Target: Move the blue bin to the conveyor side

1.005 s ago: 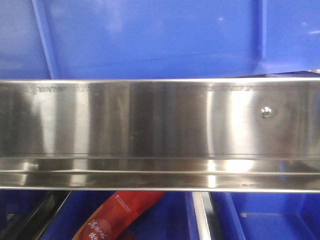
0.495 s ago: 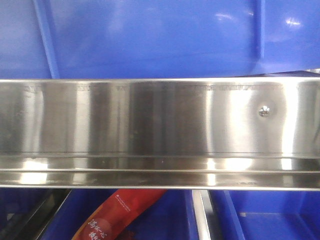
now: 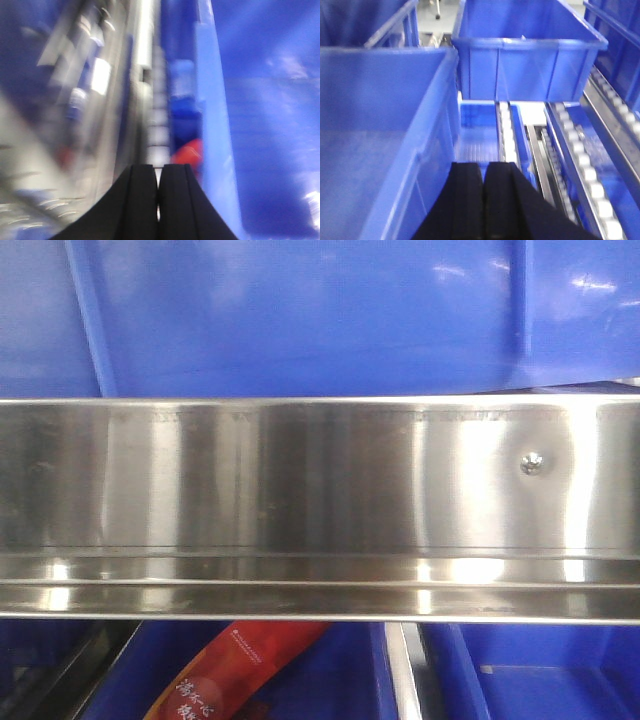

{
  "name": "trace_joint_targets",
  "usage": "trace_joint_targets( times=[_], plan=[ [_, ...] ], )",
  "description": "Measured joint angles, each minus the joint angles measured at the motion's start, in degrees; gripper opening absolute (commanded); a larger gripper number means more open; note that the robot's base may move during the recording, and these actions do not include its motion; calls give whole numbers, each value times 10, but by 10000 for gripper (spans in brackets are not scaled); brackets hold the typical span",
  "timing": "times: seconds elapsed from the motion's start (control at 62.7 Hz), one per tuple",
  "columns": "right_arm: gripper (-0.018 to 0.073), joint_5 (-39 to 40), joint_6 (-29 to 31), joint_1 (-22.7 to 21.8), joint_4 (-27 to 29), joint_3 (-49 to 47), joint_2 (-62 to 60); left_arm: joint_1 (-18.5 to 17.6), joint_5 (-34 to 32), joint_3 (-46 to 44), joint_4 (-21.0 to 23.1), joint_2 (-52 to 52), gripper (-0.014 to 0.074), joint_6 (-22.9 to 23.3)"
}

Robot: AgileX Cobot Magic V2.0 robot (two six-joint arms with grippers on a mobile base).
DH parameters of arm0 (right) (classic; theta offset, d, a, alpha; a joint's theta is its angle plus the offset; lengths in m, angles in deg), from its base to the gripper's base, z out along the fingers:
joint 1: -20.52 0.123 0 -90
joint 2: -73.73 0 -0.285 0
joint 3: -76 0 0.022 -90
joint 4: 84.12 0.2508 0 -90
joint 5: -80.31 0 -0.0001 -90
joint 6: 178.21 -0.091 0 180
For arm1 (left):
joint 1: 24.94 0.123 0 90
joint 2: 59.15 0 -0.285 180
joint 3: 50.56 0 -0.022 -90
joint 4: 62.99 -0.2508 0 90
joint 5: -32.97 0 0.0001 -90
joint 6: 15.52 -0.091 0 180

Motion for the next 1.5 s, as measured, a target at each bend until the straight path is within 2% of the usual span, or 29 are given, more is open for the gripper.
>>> trace_joint_targets(
  times=[0.144, 0.415, 0.59, 0.718, 0.941, 1.021, 1.117, 1.213, 1.324, 1.5],
  plan=[
    [-88, -29, 0, 0, 3, -41, 40, 0, 1, -52, 37, -50, -10, -9],
    [-78, -148, -16, 6, 0, -182, 191, 0, 6, -169, 43, -158, -10, -14],
    [-78, -155, -49, 52, -45, -260, 277, 0, 14, -194, 43, -198, -10, -14],
    [-78, -156, -61, 78, -53, -294, 322, 0, 20, -197, 43, -209, -10, -14],
    [-74, -158, -64, 85, -53, -304, 363, 0, 20, -197, 43, -210, -10, -15],
    [8, -159, -64, 85, -53, -304, 372, 0, 20, -197, 43, -210, -10, -15],
    [208, -159, -64, 85, -53, -304, 378, 0, 20, -197, 43, -210, -10, -15],
    [347, -159, -64, 85, -53, -304, 382, 0, 20, -197, 43, -210, -10, -15],
    [347, -159, -65, 85, -53, -304, 386, 0, 20, -197, 43, -210, -10, -15],
    [297, -159, -65, 85, -53, -289, 391, 0, 21, -197, 43, -210, -10, -15]
  ],
)
